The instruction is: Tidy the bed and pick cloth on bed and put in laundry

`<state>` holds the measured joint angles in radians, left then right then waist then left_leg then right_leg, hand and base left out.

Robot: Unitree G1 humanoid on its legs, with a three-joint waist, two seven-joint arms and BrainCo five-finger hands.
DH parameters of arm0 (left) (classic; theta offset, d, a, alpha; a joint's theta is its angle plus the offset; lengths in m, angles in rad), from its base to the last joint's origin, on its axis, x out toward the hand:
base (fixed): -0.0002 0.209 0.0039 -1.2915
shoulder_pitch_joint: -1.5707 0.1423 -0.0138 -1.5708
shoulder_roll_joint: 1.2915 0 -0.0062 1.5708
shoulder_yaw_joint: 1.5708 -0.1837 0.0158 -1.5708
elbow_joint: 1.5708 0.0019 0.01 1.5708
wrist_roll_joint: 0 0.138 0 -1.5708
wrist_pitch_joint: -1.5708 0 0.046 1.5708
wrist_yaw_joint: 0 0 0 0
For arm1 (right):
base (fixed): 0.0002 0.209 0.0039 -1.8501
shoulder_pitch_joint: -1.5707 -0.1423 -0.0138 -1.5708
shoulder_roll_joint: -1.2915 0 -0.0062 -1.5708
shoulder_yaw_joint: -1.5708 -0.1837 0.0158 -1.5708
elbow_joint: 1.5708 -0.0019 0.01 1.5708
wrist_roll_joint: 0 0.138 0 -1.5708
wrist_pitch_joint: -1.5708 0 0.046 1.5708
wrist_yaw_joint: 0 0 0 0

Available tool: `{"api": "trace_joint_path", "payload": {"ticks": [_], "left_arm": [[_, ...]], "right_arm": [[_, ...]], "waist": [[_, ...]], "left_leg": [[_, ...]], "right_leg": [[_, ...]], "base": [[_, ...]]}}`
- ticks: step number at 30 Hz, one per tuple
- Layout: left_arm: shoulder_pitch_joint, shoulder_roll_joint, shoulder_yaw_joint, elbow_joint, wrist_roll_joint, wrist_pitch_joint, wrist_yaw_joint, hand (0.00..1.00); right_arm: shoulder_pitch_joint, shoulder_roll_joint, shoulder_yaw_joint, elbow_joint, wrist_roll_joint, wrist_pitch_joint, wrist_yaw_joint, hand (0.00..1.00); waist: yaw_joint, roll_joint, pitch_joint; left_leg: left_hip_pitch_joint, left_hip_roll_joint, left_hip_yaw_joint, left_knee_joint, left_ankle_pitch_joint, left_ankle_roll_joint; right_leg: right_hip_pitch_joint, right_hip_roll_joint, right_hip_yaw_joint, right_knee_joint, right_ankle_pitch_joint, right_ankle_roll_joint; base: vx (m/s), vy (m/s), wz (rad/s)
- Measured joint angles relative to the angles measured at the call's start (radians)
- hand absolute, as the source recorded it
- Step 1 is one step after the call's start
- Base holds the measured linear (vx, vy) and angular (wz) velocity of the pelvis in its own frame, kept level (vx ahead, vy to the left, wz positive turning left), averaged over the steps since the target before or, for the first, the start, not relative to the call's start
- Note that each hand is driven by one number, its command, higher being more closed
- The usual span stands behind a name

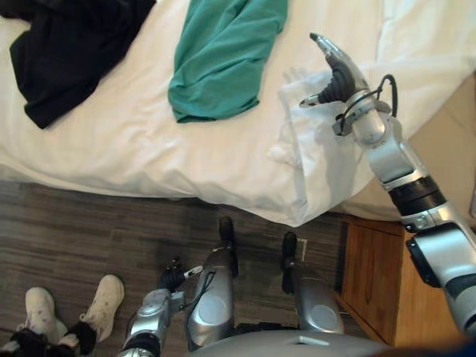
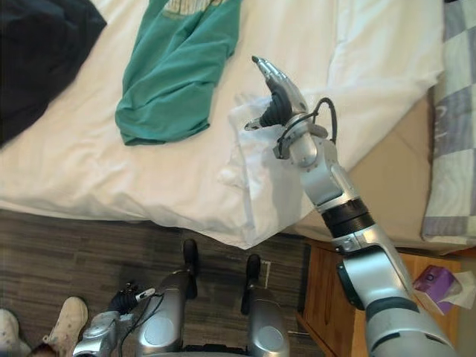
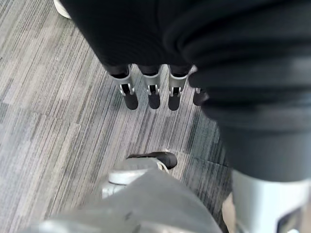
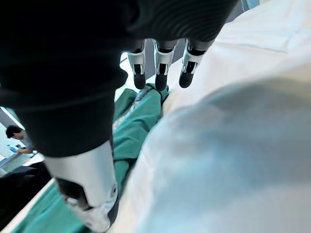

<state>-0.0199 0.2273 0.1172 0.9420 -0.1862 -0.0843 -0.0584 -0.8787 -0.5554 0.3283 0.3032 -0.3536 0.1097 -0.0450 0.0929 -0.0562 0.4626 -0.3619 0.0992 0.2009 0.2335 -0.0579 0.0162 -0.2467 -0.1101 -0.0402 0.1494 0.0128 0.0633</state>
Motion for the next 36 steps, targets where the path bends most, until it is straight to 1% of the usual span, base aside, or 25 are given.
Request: {"api": "trace_joint_path", "payload": {"ticks": [3,4,7,8,10,12,13,15,17,18,20,21,22,23,25,26,27,28,30,31,32,33,35,36], "left_arm": [[-0.011,0.007,-0.012,-0.018,0.000,0.004,-0.001,0.00],[-0.014,0.015,-0.035,-0.017,0.000,0.005,-0.001,0.00],[-0.016,0.023,-0.068,-0.017,-0.003,0.001,-0.004,0.00],[-0.022,0.023,-0.071,-0.017,-0.013,0.000,-0.006,0.00],[-0.035,0.023,-0.080,-0.018,-0.032,0.005,-0.007,0.00],[-0.037,0.024,-0.080,-0.019,-0.038,0.006,-0.007,0.00],[-0.038,0.026,-0.086,-0.020,-0.038,0.007,-0.008,0.00],[-0.038,0.029,-0.103,-0.022,-0.038,0.007,-0.008,0.00],[-0.036,0.031,-0.110,-0.027,-0.038,0.007,-0.008,0.00],[-0.035,0.031,-0.110,-0.036,-0.038,0.008,-0.008,0.00],[-0.028,0.030,-0.110,-0.059,-0.038,0.010,-0.008,0.00],[-0.027,0.031,-0.109,-0.064,-0.037,0.011,-0.009,0.00],[-0.019,0.034,-0.107,-0.070,-0.035,0.011,-0.009,0.00],[-0.013,0.035,-0.107,-0.072,-0.034,0.011,-0.009,0.00],[0.016,0.031,-0.107,-0.073,-0.023,0.015,-0.010,0.00],[0.022,0.028,-0.107,-0.073,-0.019,0.017,-0.009,0.00],[0.041,0.022,-0.107,-0.073,-0.017,0.020,-0.010,0.00],[0.055,0.014,-0.107,-0.069,-0.010,0.027,-0.009,0.00],[0.065,0.004,-0.106,-0.055,0.005,0.033,-0.010,0.00],[0.082,-0.006,-0.104,-0.055,0.012,0.036,-0.010,0.00],[0.092,-0.015,-0.098,-0.055,0.014,0.039,-0.011,0.00],[0.100,-0.026,-0.090,-0.054,0.021,0.043,-0.013,0.00],[0.129,-0.054,-0.074,-0.050,0.031,0.055,-0.024,0.00],[0.130,-0.060,-0.070,-0.046,0.033,0.056,-0.024,0.00]], "right_arm": [[-0.021,-0.013,0.000,0.059,-0.014,0.039,0.017,0.00],[-0.027,-0.014,0.000,0.076,-0.016,0.048,0.029,1.00],[-0.026,-0.020,-0.001,0.112,-0.028,0.060,0.070,1.00],[-0.025,-0.033,0.000,0.120,-0.041,0.060,0.083,1.00],[-0.026,-0.068,-0.001,0.130,-0.060,0.057,0.083,1.00],[-0.023,-0.078,-0.001,0.136,-0.050,0.051,0.074,1.00],[-0.016,-0.085,-0.003,0.147,-0.025,0.040,0.055,1.00],[0.002,-0.085,-0.009,0.144,0.015,0.033,0.020,1.00],[0.058,-0.085,-0.049,0.107,0.043,0.019,-0.014,1.00],[0.112,-0.083,-0.087,0.067,0.064,0.012,-0.041,1.00],[0.200,-0.080,-0.135,0.008,0.076,0.003,-0.070,1.00],[0.254,-0.073,-0.169,-0.025,0.080,-0.001,-0.089,1.00],[0.303,-0.044,-0.212,-0.054,0.097,-0.002,-0.105,1.00],[0.329,-0.028,-0.231,-0.070,0.098,-0.002,-0.117,1.00],[0.447,0.020,-0.306,-0.122,0.116,-0.002,-0.150,1.00],[0.479,0.033,-0.331,-0.132,0.121,-0.002,-0.161,1.00],[0.548,0.061,-0.381,-0.154,0.140,-0.001,-0.188,0.00],[0.612,0.078,-0.424,-0.173,0.171,-0.004,-0.220,0.00],[0.680,0.091,-0.474,-0.181,0.214,-0.007,-0.251,0.00],[0.724,0.118,-0.517,-0.184,0.252,-0.012,-0.281,0.00],[0.756,0.147,-0.554,-0.186,0.288,-0.024,-0.303,0.00],[0.783,0.178,-0.591,-0.186,0.349,-0.041,-0.326,0.00],[0.832,0.256,-0.686,-0.171,0.560,-0.090,-0.354,0.00],[0.840,0.274,-0.710,-0.161,0.604,-0.103,-0.354,0.00]], "waist": [[0.003,0.006,0.004],[0.004,0.007,0.005],[0.003,0.012,0.008],[0.004,0.013,0.008],[0.003,0.014,0.009],[0.002,0.015,0.009],[0.002,0.015,0.009],[0.002,0.015,0.009],[0.002,0.013,0.008],[0.002,0.012,0.007],[-0.001,0.008,0.005],[-0.011,0.005,0.002],[-0.023,-0.004,-0.005],[-0.028,-0.012,-0.012],[-0.054,-0.035,-0.059],[-0.059,-0.038,-0.070],[-0.074,-0.043,-0.105],[-0.085,-0.044,-0.137],[-0.100,-0.043,-0.166],[-0.111,-0.042,-0.194],[-0.113,-0.042,-0.212],[-0.117,-0.040,-0.228],[-0.137,-0.027,-0.274],[-0.139,-0.023,-0.277]], "left_leg": [[-0.044,0.000,-0.002,0.026,-0.004,0.002],[-0.054,0.000,0.000,0.032,-0.005,0.002],[-0.073,-0.005,0.003,0.045,-0.005,0.003],[-0.078,-0.010,0.003,0.048,-0.005,0.003],[-0.080,-0.020,0.003,0.051,-0.003,0.007],[-0.080,-0.021,0.002,0.051,-0.003,0.006],[-0.080,-0.021,0.003,0.052,-0.001,0.005],[-0.079,-0.017,0.003,0.051,0.001,0.002],[-0.078,-0.013,0.003,0.051,0.002,0.001],[-0.070,-0.012,0.005,0.049,0.003,0.001],[-0.049,-0.012,0.012,0.045,-0.001,-0.004],[-0.030,-0.014,0.018,0.037,-0.003,-0.004],[-0.007,-0.014,0.030,0.020,-0.003,-0.005],[0.005,-0.014,0.040,0.010,-0.003,-0.005],[0.042,-0.014,0.065,-0.022,-0.004,-0.006],[0.056,-0.014,0.068,-0.030,-0.005,-0.007],[0.077,-0.014,0.075,-0.050,-0.004,-0.008],[0.099,-0.013,0.085,-0.065,-0.003,-0.010],[0.138,-0.014,0.095,-0.086,-0.002,-0.011],[0.161,-0.015,0.102,-0.106,0.002,-0.015],[0.180,-0.017,0.112,-0.124,0.007,-0.016],[0.199,-0.021,0.117,-0.142,0.013,-0.017],[0.228,-0.035,0.121,-0.201,0.043,-0.017],[0.239,-0.039,0.123,-0.215,0.051,-0.018]], "right_leg": [[-0.044,0.000,0.000,0.023,-0.005,-0.006],[-0.058,-0.001,0.000,0.034,-0.010,-0.013],[-0.077,-0.005,0.002,0.046,-0.028,-0.025],[-0.081,-0.010,0.002,0.048,-0.040,-0.018],[-0.082,-0.021,0.002,0.057,-0.070,-0.007],[-0.080,-0.021,0.002,0.058,-0.081,-0.006],[-0.077,-0.021,0.003,0.058,-0.093,-0.004],[-0.077,-0.017,0.003,0.057,-0.095,-0.005],[-0.072,-0.013,0.004,0.049,-0.094,-0.005],[-0.058,-0.012,0.008,0.035,-0.089,0.001],[-0.036,-0.011,0.019,0.019,-0.082,0.004],[-0.019,-0.012,0.030,0.010,-0.079,0.003],[-0.007,-0.012,0.039,0.001,-0.069,-0.001],[-0.004,-0.011,0.049,-0.003,-0.065,-0.003],[0.008,-0.011,0.066,-0.017,-0.050,0.001],[0.018,-0.009,0.075,-0.021,-0.046,0.000],[0.028,-0.006,0.088,-0.030,-0.035,-0.001],[0.035,-0.006,0.089,-0.030,-0.026,0.013],[0.057,-0.007,0.091,-0.030,-0.025,0.016],[0.067,-0.007,0.094,-0.030,-0.024,0.016],[0.074,-0.008,0.096,-0.030,-0.024,0.016],[0.081,-0.009,0.096,-0.030,-0.025,0.016],[0.086,-0.014,0.096,-0.041,-0.025,0.017],[0.093,-0.016,0.096,-0.046,-0.025,0.017]], "base": [[0.00,0.045,0.00],[0.00,0.000,0.00],[-0.03,0.011,-0.03],[-0.04,-0.027,0.04],[-0.06,-0.048,0.07],[-0.05,-0.038,0.05],[-0.04,-0.047,0.05],[-0.03,-0.046,0.02],[0.01,-0.033,0.00],[0.05,-0.016,-0.05],[0.09,0.001,-0.10],[0.10,0.017,-0.17],[0.08,0.019,-0.24],[0.08,0.014,-0.35],[0.09,0.005,-0.37],[0.10,0.007,-0.32],[0.09,0.016,-0.27],[0.11,0.028,-0.28],[0.08,0.020,-0.19],[0.04,0.008,-0.20],[0.03,0.010,-0.23],[0.01,0.012,-0.20],[-0.01,0.007,-0.07],[-0.03,0.000,-0.04]]}}
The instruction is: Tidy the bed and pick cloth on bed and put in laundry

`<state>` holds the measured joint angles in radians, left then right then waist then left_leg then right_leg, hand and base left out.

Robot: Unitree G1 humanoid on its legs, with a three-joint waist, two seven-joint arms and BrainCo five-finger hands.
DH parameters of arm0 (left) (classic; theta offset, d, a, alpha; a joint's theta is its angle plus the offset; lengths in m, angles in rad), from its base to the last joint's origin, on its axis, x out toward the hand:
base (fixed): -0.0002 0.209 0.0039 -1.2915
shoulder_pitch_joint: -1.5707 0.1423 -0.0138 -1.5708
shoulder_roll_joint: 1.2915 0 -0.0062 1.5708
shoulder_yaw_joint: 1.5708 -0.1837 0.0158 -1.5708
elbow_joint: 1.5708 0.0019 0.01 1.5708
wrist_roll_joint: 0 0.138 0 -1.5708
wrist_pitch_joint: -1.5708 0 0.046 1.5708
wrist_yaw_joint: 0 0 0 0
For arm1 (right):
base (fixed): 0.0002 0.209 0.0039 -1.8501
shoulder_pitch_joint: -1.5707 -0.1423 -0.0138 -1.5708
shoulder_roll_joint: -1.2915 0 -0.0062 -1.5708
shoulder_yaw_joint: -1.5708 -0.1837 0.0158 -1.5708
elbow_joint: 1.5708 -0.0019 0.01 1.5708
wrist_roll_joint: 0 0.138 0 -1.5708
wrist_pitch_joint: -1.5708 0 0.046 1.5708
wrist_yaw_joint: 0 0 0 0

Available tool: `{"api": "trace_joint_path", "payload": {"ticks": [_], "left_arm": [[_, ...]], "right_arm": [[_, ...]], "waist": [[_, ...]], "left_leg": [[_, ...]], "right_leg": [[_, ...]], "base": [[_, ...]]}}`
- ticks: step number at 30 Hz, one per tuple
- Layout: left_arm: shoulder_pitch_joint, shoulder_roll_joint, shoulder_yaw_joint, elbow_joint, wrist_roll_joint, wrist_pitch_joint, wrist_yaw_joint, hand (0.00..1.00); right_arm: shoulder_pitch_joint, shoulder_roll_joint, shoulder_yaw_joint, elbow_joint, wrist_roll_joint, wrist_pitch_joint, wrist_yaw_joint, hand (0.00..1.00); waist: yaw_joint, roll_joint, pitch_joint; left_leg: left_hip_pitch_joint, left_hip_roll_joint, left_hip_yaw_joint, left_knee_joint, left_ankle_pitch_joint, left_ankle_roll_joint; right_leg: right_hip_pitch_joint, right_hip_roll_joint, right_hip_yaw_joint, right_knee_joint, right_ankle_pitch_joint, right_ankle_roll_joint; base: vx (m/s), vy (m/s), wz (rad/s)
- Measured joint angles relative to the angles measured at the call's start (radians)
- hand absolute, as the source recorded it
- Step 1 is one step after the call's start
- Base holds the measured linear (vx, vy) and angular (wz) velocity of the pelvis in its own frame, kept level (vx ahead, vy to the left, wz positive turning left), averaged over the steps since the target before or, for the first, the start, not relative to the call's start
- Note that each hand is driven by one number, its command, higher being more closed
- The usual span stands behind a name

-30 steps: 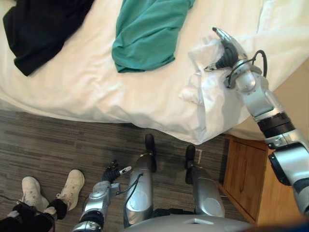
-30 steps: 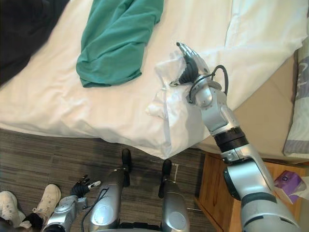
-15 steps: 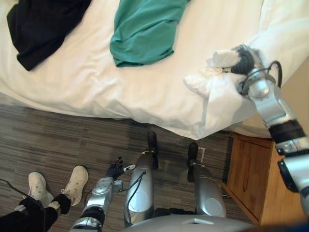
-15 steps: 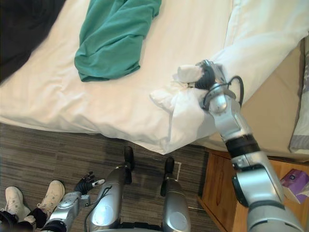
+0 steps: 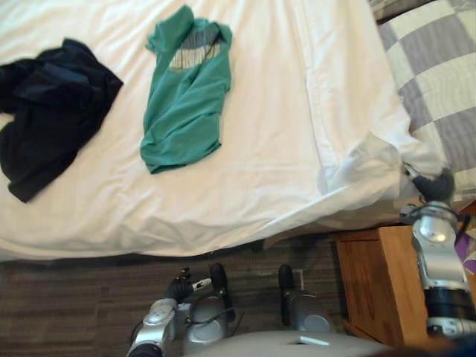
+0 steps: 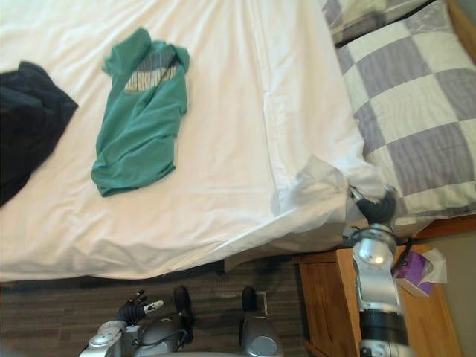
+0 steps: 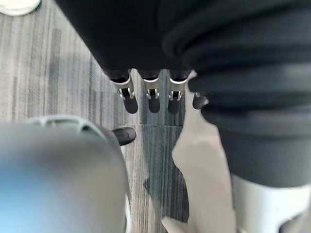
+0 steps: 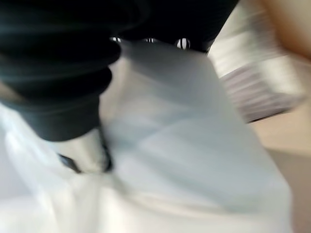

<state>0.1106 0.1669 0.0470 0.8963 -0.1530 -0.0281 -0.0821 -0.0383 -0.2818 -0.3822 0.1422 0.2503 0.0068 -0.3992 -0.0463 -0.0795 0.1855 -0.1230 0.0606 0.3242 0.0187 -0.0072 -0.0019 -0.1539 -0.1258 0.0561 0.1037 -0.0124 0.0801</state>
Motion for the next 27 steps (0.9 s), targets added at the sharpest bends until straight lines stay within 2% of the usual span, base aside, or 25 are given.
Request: {"api": "trace_joint_path", "payload": {"ticks": [2,3,4,6,7,9,13,15,16,20,24,27], "left_arm": [[0.006,-0.026,0.015,0.030,0.006,-0.007,0.000,0.00],[0.012,-0.034,0.025,0.030,0.007,-0.012,0.001,0.00],[0.030,-0.049,0.054,0.031,0.008,-0.029,0.002,0.00],[0.046,-0.080,0.089,0.031,0.013,-0.062,0.007,0.00],[0.061,-0.093,0.094,0.030,0.021,-0.080,0.016,0.00],[0.071,-0.105,0.095,0.030,0.028,-0.094,0.019,0.00],[0.075,-0.111,0.122,0.028,0.034,-0.089,0.024,0.00],[0.077,-0.100,0.121,0.017,0.031,-0.056,0.023,0.00],[0.080,-0.092,0.116,0.013,0.019,-0.031,0.023,0.00],[0.086,-0.074,0.109,-0.017,0.010,0.043,0.015,0.00],[0.086,-0.058,0.066,-0.050,0.006,0.111,0.017,0.00],[0.071,-0.044,0.023,-0.050,-0.009,0.144,0.022,0.00]], "right_arm": [[0.027,0.063,-0.083,0.053,0.170,-0.040,0.001,0.00],[0.041,0.080,-0.101,0.054,0.203,-0.045,0.000,0.00],[0.068,0.109,-0.134,0.054,0.251,-0.060,-0.001,0.00],[0.119,0.134,-0.177,0.051,0.312,-0.091,-0.003,0.00],[0.145,0.151,-0.209,0.050,0.348,-0.115,-0.002,0.00],[0.178,0.160,-0.241,0.047,0.383,-0.144,-0.002,0.00],[0.223,0.191,-0.318,0.022,0.434,-0.157,-0.017,0.00],[0.242,0.196,-0.357,-0.010,0.433,-0.158,-0.060,0.00],[0.243,0.196,-0.385,-0.027,0.433,-0.160,-0.074,1.00],[0.257,0.197,-0.390,-0.118,0.433,-0.176,-0.065,1.00],[0.239,0.192,-0.254,-0.276,0.437,-0.170,0.078,1.00],[0.167,0.192,-0.134,-0.276,0.491,-0.150,0.162,1.00]], "waist": [[-0.001,0.009,-0.012],[0.000,0.009,-0.019],[0.000,0.023,-0.032],[0.004,0.026,-0.042],[0.004,0.034,-0.067],[0.004,0.037,-0.082],[0.001,0.007,-0.102],[-0.003,-0.009,-0.113],[-0.010,-0.017,-0.118],[-0.019,-0.030,-0.127],[-0.017,-0.033,-0.127],[-0.008,-0.031,-0.124]], "left_leg": [[0.055,-0.020,0.007,-0.066,0.030,-0.007],[0.069,-0.028,0.011,-0.087,0.039,-0.009],[0.091,-0.030,0.017,-0.123,0.056,-0.011],[0.113,-0.025,0.026,-0.123,0.057,-0.012],[0.120,-0.023,0.028,-0.124,0.057,-0.013],[0.137,-0.021,0.035,-0.124,0.054,-0.015],[0.153,-0.012,0.069,-0.125,0.050,-0.021],[0.159,-0.010,0.081,-0.125,0.043,-0.024],[0.163,-0.010,0.083,-0.125,0.038,-0.024],[0.176,-0.006,0.091,-0.125,0.028,-0.026],[0.177,-0.004,0.087,-0.124,0.024,-0.031],[0.170,-0.003,0.076,-0.124,0.025,-0.032]], "right_leg": [[0.033,-0.013,-0.001,-0.017,-0.021,0.013],[0.041,-0.019,-0.001,-0.018,-0.039,0.020],[0.046,-0.018,-0.003,-0.013,-0.049,0.020],[0.061,-0.015,-0.007,-0.007,-0.072,0.016],[0.064,-0.014,-0.010,0.001,-0.080,0.015],[0.086,-0.014,-0.012,-0.002,-0.084,0.016],[0.092,-0.014,-0.012,-0.007,-0.080,0.019],[0.107,-0.016,-0.012,-0.017,-0.069,0.020],[0.111,-0.018,-0.012,-0.019,-0.065,0.017],[0.120,-0.019,-0.012,-0.021,-0.057,0.022],[0.123,-0.017,-0.015,-0.021,-0.057,0.022],[0.119,-0.016,-0.020,-0.020,-0.057,0.022]], "base": [[-0.06,-0.010,-0.05],[-0.07,-0.025,-0.03],[-0.07,-0.036,-0.01],[-0.07,-0.043,-0.03],[-0.04,-0.032,-0.03],[0.00,-0.005,-0.03],[0.00,-0.002,-0.10],[0.04,0.005,-0.12],[0.05,0.013,-0.05],[0.05,0.001,-0.06],[0.04,-0.010,0.02],[0.02,-0.012,0.07]]}}
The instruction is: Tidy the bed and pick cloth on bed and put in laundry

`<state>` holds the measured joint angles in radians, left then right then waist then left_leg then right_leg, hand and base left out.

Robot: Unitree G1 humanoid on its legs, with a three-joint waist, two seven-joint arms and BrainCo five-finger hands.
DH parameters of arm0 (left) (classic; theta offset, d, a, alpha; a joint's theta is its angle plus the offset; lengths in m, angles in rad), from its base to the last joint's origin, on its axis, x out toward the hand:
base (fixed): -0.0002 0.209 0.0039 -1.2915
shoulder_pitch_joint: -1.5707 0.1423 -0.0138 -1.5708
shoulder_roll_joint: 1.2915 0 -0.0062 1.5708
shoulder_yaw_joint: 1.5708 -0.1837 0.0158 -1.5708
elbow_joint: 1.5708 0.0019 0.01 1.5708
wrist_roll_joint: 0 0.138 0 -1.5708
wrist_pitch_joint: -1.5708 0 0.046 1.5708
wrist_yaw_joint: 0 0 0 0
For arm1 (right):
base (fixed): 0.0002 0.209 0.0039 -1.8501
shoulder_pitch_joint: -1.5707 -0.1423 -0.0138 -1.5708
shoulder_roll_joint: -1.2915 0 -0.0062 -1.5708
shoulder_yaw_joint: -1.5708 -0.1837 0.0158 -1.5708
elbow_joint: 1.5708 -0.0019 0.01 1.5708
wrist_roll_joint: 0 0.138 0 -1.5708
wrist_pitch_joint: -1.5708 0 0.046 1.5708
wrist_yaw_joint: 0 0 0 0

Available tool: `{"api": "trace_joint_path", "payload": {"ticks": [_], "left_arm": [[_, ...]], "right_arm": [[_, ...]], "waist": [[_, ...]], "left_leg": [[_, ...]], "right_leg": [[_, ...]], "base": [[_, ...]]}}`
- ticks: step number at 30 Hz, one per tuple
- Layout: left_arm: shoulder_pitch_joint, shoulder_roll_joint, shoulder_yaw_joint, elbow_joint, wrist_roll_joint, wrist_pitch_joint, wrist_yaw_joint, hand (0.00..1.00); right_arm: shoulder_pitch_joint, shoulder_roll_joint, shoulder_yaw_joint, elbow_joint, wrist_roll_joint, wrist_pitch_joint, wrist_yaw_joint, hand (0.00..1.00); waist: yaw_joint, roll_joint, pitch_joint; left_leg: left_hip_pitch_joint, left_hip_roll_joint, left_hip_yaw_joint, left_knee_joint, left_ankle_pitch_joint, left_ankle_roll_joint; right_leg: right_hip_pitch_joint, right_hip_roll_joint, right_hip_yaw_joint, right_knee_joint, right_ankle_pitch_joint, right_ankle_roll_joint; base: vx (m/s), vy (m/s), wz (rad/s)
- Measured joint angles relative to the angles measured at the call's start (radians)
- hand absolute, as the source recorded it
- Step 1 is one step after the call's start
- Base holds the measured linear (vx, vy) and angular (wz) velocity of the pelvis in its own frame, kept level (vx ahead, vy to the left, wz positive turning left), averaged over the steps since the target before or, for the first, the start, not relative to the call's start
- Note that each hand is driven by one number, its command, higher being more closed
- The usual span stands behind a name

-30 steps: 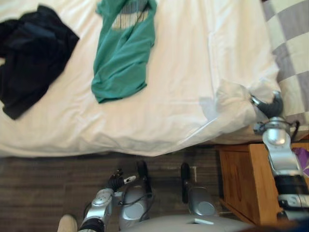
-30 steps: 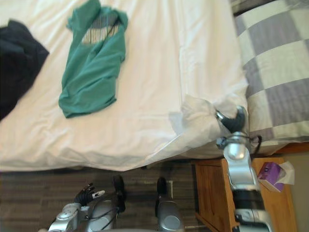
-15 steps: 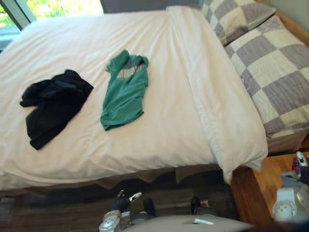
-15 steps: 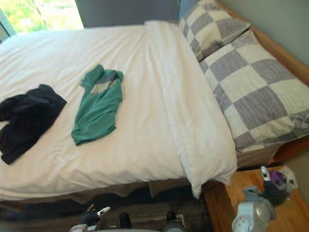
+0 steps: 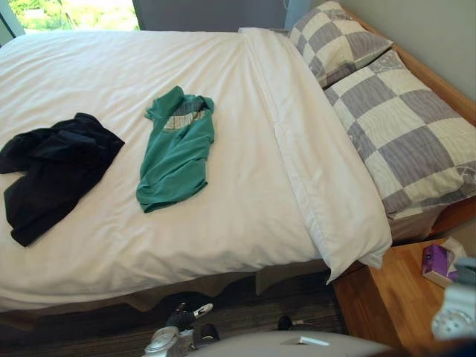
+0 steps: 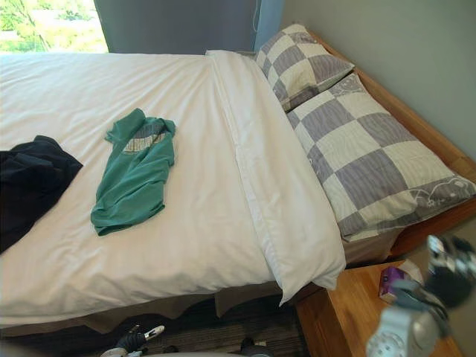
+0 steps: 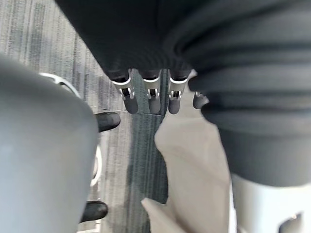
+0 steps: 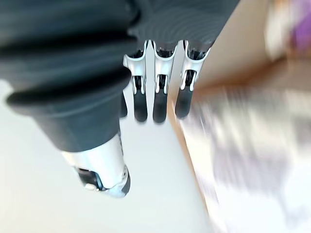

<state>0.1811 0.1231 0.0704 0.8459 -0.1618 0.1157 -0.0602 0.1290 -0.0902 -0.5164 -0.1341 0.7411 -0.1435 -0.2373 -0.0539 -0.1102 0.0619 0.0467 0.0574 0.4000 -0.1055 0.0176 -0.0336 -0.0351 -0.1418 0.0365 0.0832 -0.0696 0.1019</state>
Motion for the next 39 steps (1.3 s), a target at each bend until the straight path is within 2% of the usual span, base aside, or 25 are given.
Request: {"api": "trace_joint_path", "payload": {"ticks": [3,6,9,12,14,16,24,27,29,31,34,35,37,39], "left_arm": [[-0.023,0.005,-0.034,0.000,-0.017,0.022,0.006,0.00],[-0.060,0.006,-0.062,0.000,-0.025,0.031,0.026,0.00],[-0.102,0.005,-0.088,0.001,-0.043,0.034,0.037,0.00],[-0.136,0.003,-0.107,0.001,-0.068,0.032,0.037,0.00],[-0.169,-0.006,-0.109,0.001,-0.105,0.025,0.038,0.00],[-0.213,-0.022,-0.109,0.000,-0.136,0.005,0.044,0.00],[-0.382,-0.038,-0.107,-0.009,-0.214,-0.055,0.073,0.00],[-0.425,-0.039,-0.106,-0.017,-0.222,-0.067,0.105,0.00],[-0.439,-0.039,-0.099,-0.017,-0.243,-0.081,0.117,0.00],[-0.454,-0.046,-0.086,-0.016,-0.253,-0.091,0.136,0.00],[-0.469,-0.062,-0.070,-0.002,-0.269,-0.121,0.150,0.00],[-0.472,-0.065,-0.065,0.001,-0.280,-0.127,0.152,0.00],[-0.474,-0.065,-0.061,0.001,-0.288,-0.133,0.151,0.00],[-0.474,-0.065,-0.060,0.003,-0.300,-0.140,0.150,0.00]], "right_arm": [[-0.116,0.000,0.060,0.040,0.145,-0.010,0.072,1.00],[-0.241,-0.001,0.075,0.070,0.383,-0.084,0.145,1.00],[-0.384,-0.008,0.081,0.074,0.533,-0.157,0.194,1.00],[-0.487,-0.050,0.088,0.070,0.604,-0.194,0.199,1.00],[-0.549,-0.090,0.101,0.042,0.635,-0.202,0.199,1.00],[-0.601,-0.119,0.122,0.001,0.652,-0.221,0.198,1.00],[-0.751,-0.125,0.186,0.016,0.691,-0.294,0.186,1.00],[-0.773,-0.126,0.209,0.052,0.709,-0.355,0.193,1.00],[-0.791,-0.125,0.216,0.063,0.736,-0.396,0.224,1.00],[-0.818,-0.137,0.209,0.066,0.775,-0.449,0.291,1.00],[-0.821,-0.154,0.201,0.080,0.851,-0.486,0.390,1.00],[-0.821,-0.154,0.193,0.080,0.871,-0.490,0.421,1.00],[-0.813,-0.152,0.160,0.082,0.925,-0.487,0.529,1.00],[-0.775,-0.146,0.150,0.083,0.936,-0.453,0.604,1.00]], "waist": [[0.015,0.014,0.018],[0.023,0.032,0.070],[0.038,0.052,0.136],[0.045,0.074,0.190],[0.046,0.093,0.236],[0.046,0.112,0.292],[0.049,0.158,0.438],[0.049,0.172,0.461],[0.049,0.174,0.463],[0.046,0.179,0.466],[0.049,0.180,0.466],[0.051,0.180,0.466],[0.052,0.180,0.466],[0.053,0.180,0.466]], "left_leg": [[-0.037,-0.005,-0.026,0.000,0.013,0.002],[-0.077,-0.008,-0.052,0.001,0.036,0.011],[-0.106,-0.012,-0.054,0.005,0.053,0.021],[-0.146,-0.018,-0.055,0.007,0.058,0.020],[-0.186,-0.025,-0.055,0.007,0.068,0.023],[-0.254,-0.029,-0.061,0.038,0.070,0.028],[-0.544,-0.002,-0.085,0.242,0.035,0.038],[-0.651,0.005,-0.085,0.287,0.033,0.039],[-0.704,0.009,-0.084,0.312,0.031,0.040],[-0.754,0.017,-0.090,0.362,0.017,0.039],[-0.799,0.022,-0.093,0.415,-0.003,0.041],[-0.805,0.023,-0.093,0.420,-0.004,0.041],[-0.820,0.023,-0.092,0.423,-0.008,0.035],[-0.821,0.024,-0.087,0.423,-0.008,0.036]], "right_leg": [[-0.029,-0.002,-0.003,0.007,0.001,-0.001],[-0.065,-0.006,-0.027,0.023,0.001,-0.001],[-0.102,-0.006,-0.026,0.042,0.001,-0.002],[-0.155,-0.011,-0.025,0.070,0.000,-0.001],[-0.209,-0.019,-0.025,0.102,-0.006,0.002],[-0.282,-0.033,-0.026,0.152,-0.019,0.003],[-0.552,-0.038,-0.025,0.317,-0.059,-0.015],[-0.669,-0.039,-0.021,0.380,-0.072,-0.020],[-0.729,-0.039,-0.016,0.415,-0.078,-0.027],[-0.778,-0.040,-0.015,0.460,-0.093,-0.031],[-0.824,-0.042,-0.011,0.511,-0.113,-0.037],[-0.831,-0.042,-0.009,0.515,-0.115,-0.037],[-0.847,-0.042,-0.002,0.520,-0.115,-0.037],[-0.849,-0.040,0.004,0.514,-0.113,-0.036]], "base": [[-0.01,-0.006,0.21],[-0.01,-0.004,0.29],[-0.02,-0.002,0.07],[-0.02,0.004,0.03],[-0.04,0.008,0.10],[-0.03,0.004,0.17],[-0.01,-0.036,0.16],[-0.02,-0.025,0.10],[-0.01,-0.017,0.06],[-0.02,-0.029,0.11],[-0.04,-0.024,0.08],[-0.03,-0.010,0.05],[-0.04,-0.005,0.02],[-0.01,0.004,-0.07]]}}
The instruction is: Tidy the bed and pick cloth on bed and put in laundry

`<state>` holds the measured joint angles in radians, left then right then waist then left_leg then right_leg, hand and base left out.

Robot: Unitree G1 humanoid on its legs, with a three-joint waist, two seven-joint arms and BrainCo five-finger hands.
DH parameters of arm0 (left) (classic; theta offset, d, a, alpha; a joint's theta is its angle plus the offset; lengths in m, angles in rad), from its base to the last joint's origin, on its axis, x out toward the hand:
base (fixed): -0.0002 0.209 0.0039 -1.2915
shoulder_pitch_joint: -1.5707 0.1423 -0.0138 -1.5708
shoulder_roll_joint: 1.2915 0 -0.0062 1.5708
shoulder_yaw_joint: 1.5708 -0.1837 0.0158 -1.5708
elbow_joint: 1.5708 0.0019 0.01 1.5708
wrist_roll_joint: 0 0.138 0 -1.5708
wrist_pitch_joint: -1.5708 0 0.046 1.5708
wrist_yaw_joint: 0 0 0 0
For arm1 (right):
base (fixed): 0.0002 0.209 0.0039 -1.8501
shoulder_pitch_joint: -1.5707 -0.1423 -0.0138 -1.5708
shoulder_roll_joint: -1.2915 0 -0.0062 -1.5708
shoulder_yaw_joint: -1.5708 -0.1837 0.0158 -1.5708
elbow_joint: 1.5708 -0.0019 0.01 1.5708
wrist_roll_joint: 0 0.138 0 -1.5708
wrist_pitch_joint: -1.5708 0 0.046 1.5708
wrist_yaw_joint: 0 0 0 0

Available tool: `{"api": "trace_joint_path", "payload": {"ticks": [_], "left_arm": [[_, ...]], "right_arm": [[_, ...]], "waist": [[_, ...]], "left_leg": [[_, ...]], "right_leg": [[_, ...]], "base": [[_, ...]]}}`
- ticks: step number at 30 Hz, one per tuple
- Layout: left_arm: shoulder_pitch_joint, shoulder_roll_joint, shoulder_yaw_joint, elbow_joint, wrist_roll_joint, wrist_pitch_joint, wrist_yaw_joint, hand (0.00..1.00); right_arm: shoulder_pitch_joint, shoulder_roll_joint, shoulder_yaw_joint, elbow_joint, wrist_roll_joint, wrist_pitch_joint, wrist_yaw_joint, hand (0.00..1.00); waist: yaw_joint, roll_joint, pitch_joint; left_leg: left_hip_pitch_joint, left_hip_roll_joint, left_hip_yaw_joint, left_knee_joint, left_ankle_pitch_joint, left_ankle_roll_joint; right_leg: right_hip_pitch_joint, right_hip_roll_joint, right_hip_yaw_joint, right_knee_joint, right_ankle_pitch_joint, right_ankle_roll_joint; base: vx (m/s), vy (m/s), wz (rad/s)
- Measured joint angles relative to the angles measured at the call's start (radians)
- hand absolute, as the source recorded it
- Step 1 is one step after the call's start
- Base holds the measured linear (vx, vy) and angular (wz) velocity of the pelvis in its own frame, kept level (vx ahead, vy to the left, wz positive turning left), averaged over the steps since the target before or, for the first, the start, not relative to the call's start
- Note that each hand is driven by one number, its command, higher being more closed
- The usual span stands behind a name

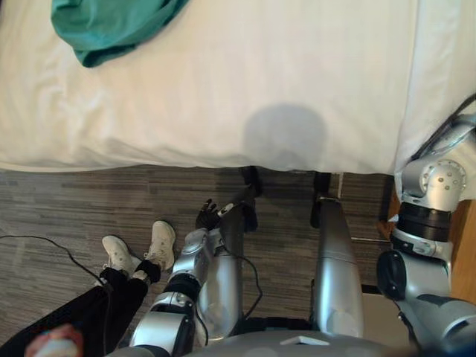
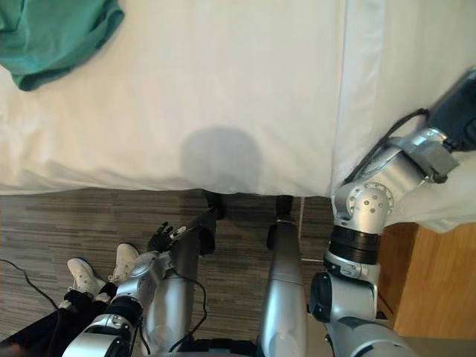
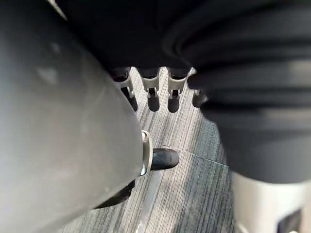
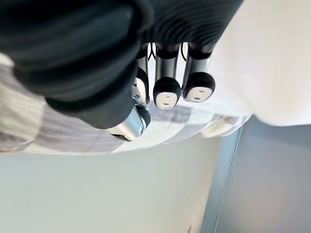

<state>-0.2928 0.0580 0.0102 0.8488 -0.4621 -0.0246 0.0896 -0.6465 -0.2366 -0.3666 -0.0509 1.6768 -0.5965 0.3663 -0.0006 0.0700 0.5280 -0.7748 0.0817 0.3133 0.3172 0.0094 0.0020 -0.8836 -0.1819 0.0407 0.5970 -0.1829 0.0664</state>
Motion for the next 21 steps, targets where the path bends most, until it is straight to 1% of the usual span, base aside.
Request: {"api": "trace_joint_path", "payload": {"ticks": [1,2,4,7,8,10,12,13,14,15,16,17,18,19,20,21], "left_arm": [[0.000,0.000,0.003,0.002,0.000,-0.002,0.000,0.00],[0.000,-0.001,0.009,0.003,-0.001,-0.002,0.000,0.00],[0.000,-0.007,0.041,0.019,-0.026,-0.002,0.000,0.00],[0.001,-0.010,0.051,0.036,-0.030,-0.002,0.001,0.00],[0.003,-0.014,0.051,0.036,-0.030,0.001,-0.004,0.00],[0.006,-0.030,0.053,0.035,-0.043,0.005,-0.016,0.00],[0.005,-0.053,0.067,0.028,-0.066,0.016,-0.037,0.00],[0.005,-0.058,0.066,0.028,-0.066,0.022,-0.044,0.00],[0.005,-0.070,0.067,0.036,-0.066,0.042,-0.051,0.00],[0.008,-0.072,0.067,0.038,-0.066,0.052,-0.054,0.00],[0.016,-0.073,0.068,0.038,-0.065,0.066,-0.062,0.00],[0.029,-0.073,0.073,0.038,-0.064,0.073,-0.067,0.00],[0.046,-0.071,0.079,0.039,-0.063,0.082,-0.071,0.00],[0.074,-0.067,0.091,0.042,-0.058,0.091,-0.079,0.00],[0.086,-0.064,0.090,0.042,-0.056,0.099,-0.085,0.00],[0.113,-0.056,0.089,0.043,-0.049,0.109,-0.091,0.00]], "right_arm": [[0.039,0.004,-0.001,-0.001,0.000,0.020,0.034,1.00],[0.067,0.007,-0.001,0.000,0.000,0.030,0.050,1.00],[0.181,0.045,-0.001,0.017,0.000,0.067,0.116,1.00],[0.296,0.091,0.003,0.094,-0.013,0.092,0.138,1.00],[0.344,0.110,0.003,0.140,-0.023,0.112,0.138,1.00],[0.393,0.124,0.003,0.271,-0.023,0.143,0.120,1.00],[0.453,0.145,0.002,0.474,-0.024,0.204,0.045,1.00],[0.475,0.157,-0.003,0.504,-0.032,0.218,0.030,1.00],[0.531,0.195,-0.012,0.556,-0.071,0.259,-0.004,1.00],[0.552,0.206,-0.013,0.569,-0.090,0.275,-0.014,1.00],[0.594,0.224,-0.019,0.586,-0.131,0.303,-0.021,1.00],[0.624,0.232,-0.024,0.596,-0.162,0.321,-0.021,1.00],[0.651,0.240,-0.034,0.605,-0.202,0.336,-0.021,0.00],[0.678,0.251,-0.050,0.625,-0.268,0.347,-0.025,0.00],[0.689,0.256,-0.057,0.632,-0.347,0.350,-0.042,0.00],[0.709,0.258,-0.054,0.652,-0.508,0.350,-0.079,0.00]], "waist": [[0.000,0.000,0.000],[-0.001,-0.001,0.000],[-0.007,-0.002,-0.001],[-0.012,-0.011,-0.004],[-0.016,-0.018,-0.006],[-0.023,-0.030,-0.013],[-0.040,-0.032,-0.017],[-0.042,-0.032,-0.017],[-0.046,-0.032,-0.017],[-0.047,-0.032,-0.017],[-0.048,-0.034,-0.021],[-0.048,-0.039,-0.044],[-0.046,-0.047,-0.081],[-0.046,-0.060,-0.137],[-0.045,-0.066,-0.158],[-0.042,-0.081,-0.195]], "left_leg": [[0.001,0.004,0.004,0.001,-0.001,0.000],[0.003,0.007,0.006,0.000,-0.001,0.000],[0.029,0.020,0.013,-0.002,-0.004,0.004],[0.096,0.028,0.035,-0.008,-0.020,-0.002],[0.139,0.028,0.046,-0.019,-0.027,-0.003],[0.191,0.031,0.065,-0.028,-0.040,-0.007],[0.236,0.031,0.071,-0.039,-0.053,-0.005],[0.247,0.032,0.078,-0.040,-0.056,-0.005],[0.294,0.030,0.088,-0.057,-0.060,-0.006],[0.317,0.028,0.091,-0.066,-0.061,-0.007],[0.370,0.027,0.094,-0.083,-0.064,-0.011],[0.395,0.026,0.097,-0.095,-0.066,-0.013],[0.414,0.026,0.101,-0.109,-0.067,-0.015],[0.443,0.025,0.105,-0.127,-0.068,-0.018],[0.461,0.024,0.108,-0.135,-0.069,-0.019],[0.504,0.023,0.114,-0.154,-0.070,-0.021]], "right_leg": [[0.004,0.004,0.002,-0.011,0.005,0.001],[0.009,0.006,0.002,-0.021,0.009,0.001],[0.051,0.021,0.003,-0.067,0.030,0.005],[0.130,0.029,0.010,-0.115,0.043,0.008],[0.170,0.031,0.016,-0.136,0.048,0.012],[0.223,0.035,0.030,-0.171,0.058,0.014],[0.279,0.036,0.030,-0.207,0.064,0.018],[0.291,0.036,0.031,-0.214,0.066,0.019],[0.333,0.036,0.035,-0.232,0.067,0.021],[0.356,0.036,0.036,-0.241,0.067,0.022],[0.411,0.036,0.035,-0.260,0.067,0.023],[0.438,0.036,0.033,-0.276,0.068,0.023],[0.455,0.037,0.032,-0.289,0.068,0.023],[0.486,0.036,0.027,-0.312,0.068,0.023],[0.507,0.036,0.024,-0.321,0.068,0.023],[0.549,0.035,0.017,-0.343,0.068,0.023]], "base": [[0.02,0.007,-0.13],[0.04,0.010,-0.16],[0.08,0.013,-0.23],[0.11,0.018,-0.33],[0.12,0.024,-0.39],[0.09,0.019,-0.37],[0.10,0.019,-0.18],[0.11,0.012,-0.19],[0.08,0.002,-0.20],[0.14,0.005,-0.22],[0.12,0.007,-0.14],[0.14,0.003,-0.12],[0.14,-0.004,-0.08],[0.16,-0.007,-0.06],[0.17,-0.004,-0.08],[0.15,0.001,-0.08]]}}
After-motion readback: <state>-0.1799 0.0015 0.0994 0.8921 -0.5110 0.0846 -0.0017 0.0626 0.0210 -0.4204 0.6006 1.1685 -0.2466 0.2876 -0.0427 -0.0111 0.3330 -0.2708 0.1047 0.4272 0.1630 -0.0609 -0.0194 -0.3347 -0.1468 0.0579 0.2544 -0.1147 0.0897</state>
